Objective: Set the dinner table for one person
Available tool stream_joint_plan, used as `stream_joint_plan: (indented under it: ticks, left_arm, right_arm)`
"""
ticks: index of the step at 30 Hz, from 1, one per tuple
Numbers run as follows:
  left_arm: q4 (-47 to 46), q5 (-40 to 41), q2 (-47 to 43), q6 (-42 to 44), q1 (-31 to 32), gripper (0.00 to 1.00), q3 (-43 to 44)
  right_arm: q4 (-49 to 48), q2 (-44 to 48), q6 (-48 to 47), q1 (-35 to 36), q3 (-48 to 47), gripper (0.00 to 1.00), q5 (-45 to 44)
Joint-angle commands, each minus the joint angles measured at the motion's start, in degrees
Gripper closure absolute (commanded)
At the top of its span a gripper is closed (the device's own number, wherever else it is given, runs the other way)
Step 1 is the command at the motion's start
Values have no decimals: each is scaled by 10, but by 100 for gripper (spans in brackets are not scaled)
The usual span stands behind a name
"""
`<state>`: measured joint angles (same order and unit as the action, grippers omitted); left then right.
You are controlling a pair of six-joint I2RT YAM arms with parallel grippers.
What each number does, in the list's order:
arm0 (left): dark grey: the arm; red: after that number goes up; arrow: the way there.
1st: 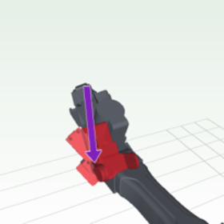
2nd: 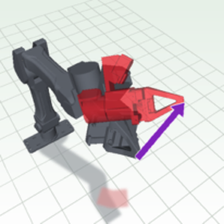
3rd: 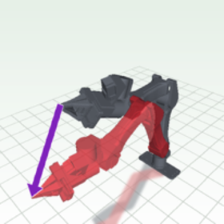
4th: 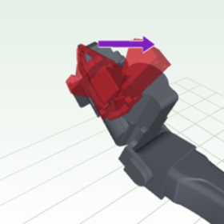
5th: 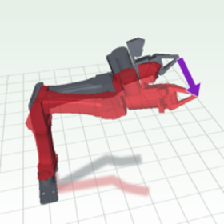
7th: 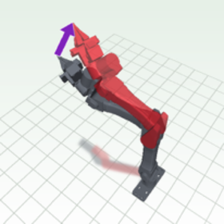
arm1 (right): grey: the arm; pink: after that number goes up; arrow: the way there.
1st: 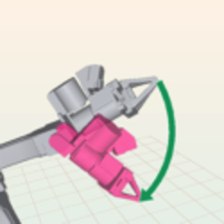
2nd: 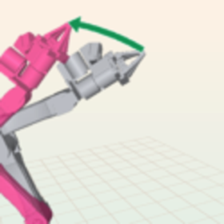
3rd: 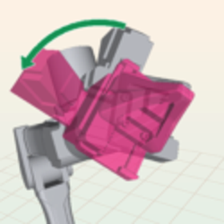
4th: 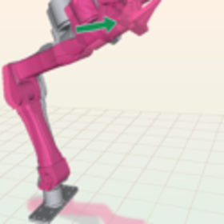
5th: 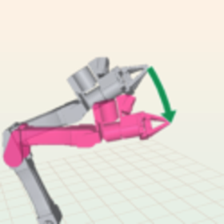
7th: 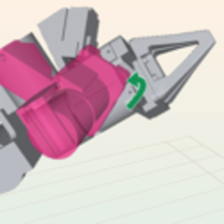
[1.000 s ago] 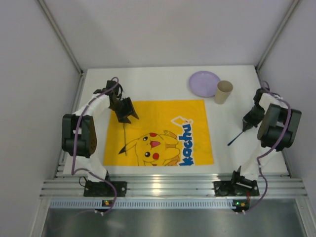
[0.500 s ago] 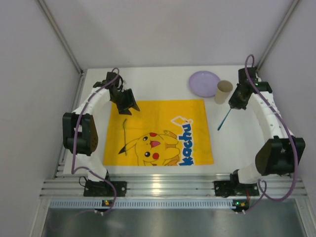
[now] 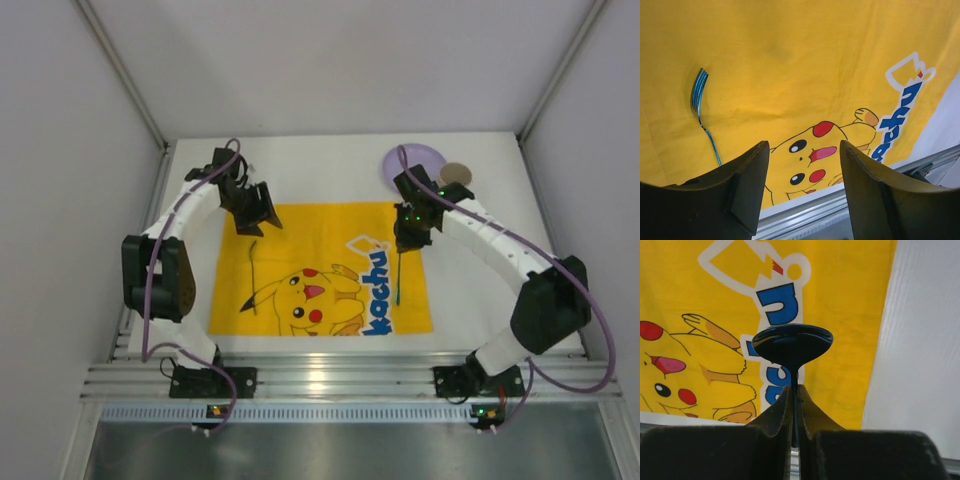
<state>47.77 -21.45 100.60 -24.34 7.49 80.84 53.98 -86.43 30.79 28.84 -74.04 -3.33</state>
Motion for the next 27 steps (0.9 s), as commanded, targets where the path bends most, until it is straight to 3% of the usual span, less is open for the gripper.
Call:
stream_joint_plan:
  ticks: [1,7,16,20,22,27]
  left_arm:
    - [0,9,-44,8,1,36,0]
    - [7,26,-69,3,0,34,-1]
    - [19,45,-82,10,0,33,-5]
    - [21,46,-79,8,0,33,-2]
    - [20,48,-78,5,0,33,0]
    - [20,47,-73,5,0,33,3]
  right_arm:
    - [-43,-68,-31,35,-32,100,-7]
    - [-88,-165,-34,56,-37,100,28]
    - [-109,-220,-17,46,-51,100,45]
    - [-78,-216,-14,43,-66,31,36]
    - [-58,-192,-15,40,-75,22,9]
    - [-22,-132,-29,-8,-122,20,-18]
